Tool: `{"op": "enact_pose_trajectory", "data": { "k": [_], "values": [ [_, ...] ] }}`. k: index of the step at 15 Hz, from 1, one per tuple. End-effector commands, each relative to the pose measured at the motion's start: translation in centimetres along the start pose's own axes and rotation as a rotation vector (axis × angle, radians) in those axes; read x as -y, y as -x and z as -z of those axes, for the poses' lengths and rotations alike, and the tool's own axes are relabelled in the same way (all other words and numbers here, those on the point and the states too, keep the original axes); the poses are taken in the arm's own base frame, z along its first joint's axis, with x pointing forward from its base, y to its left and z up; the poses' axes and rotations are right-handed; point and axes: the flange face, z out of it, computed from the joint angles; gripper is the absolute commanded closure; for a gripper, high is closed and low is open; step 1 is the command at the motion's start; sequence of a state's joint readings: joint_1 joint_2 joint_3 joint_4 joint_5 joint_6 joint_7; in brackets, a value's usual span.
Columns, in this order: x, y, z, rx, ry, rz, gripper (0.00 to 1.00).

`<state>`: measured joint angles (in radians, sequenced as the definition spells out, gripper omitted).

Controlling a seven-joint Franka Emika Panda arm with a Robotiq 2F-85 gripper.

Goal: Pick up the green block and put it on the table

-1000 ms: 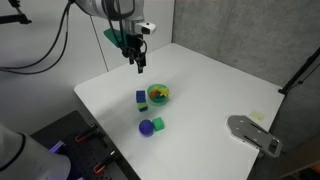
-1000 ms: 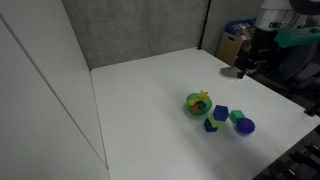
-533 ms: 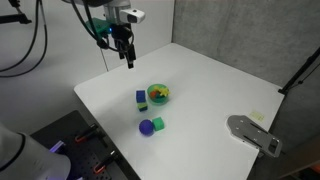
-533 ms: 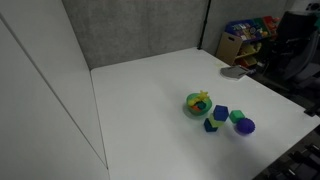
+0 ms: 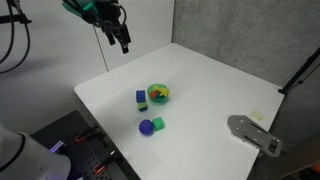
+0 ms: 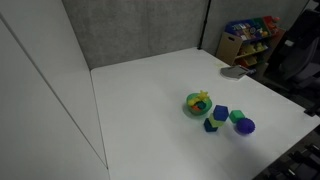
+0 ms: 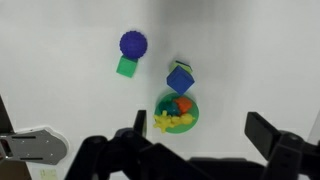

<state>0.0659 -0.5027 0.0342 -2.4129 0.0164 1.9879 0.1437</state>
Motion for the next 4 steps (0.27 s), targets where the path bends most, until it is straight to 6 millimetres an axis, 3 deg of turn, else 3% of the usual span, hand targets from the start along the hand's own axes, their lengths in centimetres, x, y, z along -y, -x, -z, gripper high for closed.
{"op": "enact_pose_trajectory", "data": {
  "k": [1,4],
  "values": [
    [-0.52,0.77,1.6,-0.01,-0.062,0.084,0.0],
    [-0.41,0.48,1.2,-0.011,-0.046,0.061,0.0]
  ]
}}
